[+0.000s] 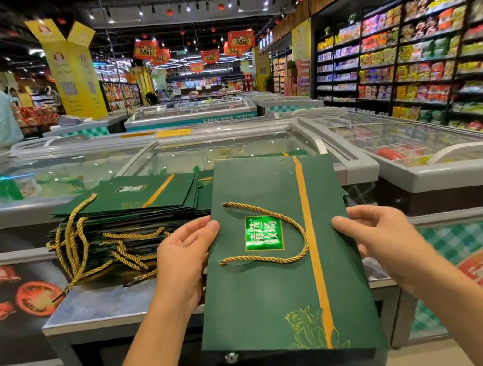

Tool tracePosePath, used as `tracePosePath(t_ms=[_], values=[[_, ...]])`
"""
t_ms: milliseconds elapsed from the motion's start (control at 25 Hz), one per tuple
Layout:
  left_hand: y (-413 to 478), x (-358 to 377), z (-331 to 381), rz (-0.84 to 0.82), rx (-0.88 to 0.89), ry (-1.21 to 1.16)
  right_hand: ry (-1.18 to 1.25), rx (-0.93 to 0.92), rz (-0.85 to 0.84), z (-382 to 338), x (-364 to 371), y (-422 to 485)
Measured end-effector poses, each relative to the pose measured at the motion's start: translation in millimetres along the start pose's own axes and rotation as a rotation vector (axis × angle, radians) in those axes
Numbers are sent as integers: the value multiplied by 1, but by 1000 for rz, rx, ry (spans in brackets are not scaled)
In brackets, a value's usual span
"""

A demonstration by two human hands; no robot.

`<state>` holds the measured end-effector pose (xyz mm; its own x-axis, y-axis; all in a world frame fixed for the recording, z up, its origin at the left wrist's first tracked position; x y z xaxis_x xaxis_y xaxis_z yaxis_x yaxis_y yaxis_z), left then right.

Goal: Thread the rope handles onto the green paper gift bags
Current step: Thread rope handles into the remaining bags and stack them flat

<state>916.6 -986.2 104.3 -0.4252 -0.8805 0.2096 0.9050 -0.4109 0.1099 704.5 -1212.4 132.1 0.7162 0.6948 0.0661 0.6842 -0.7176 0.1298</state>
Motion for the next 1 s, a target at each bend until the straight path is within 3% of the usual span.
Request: tracePosePath(t_ms=[160,600,840,1000], values=[[2,5,26,19,23,5,159,-85,71,-28,-5,9],[20,35,154,-76,350,109,206,-436,119,-150,-7,24],[9,34,156,-161,388,137,399,-412,58,-146,-8,21],[0,29,117,-200,282,200,247,-314,-92,-115,-16,25]])
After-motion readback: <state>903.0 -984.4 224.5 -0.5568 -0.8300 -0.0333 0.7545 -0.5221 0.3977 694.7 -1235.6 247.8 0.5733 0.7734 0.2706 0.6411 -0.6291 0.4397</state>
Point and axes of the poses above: each hand's wrist, its own y-axis towards the middle knuckle, its own x-axis out of the palm, z = x × y, the point moved 9 cm from there along y, towards the middle knuckle, and after that the axes turned 10 degrees about y, right-handed, at the moved point
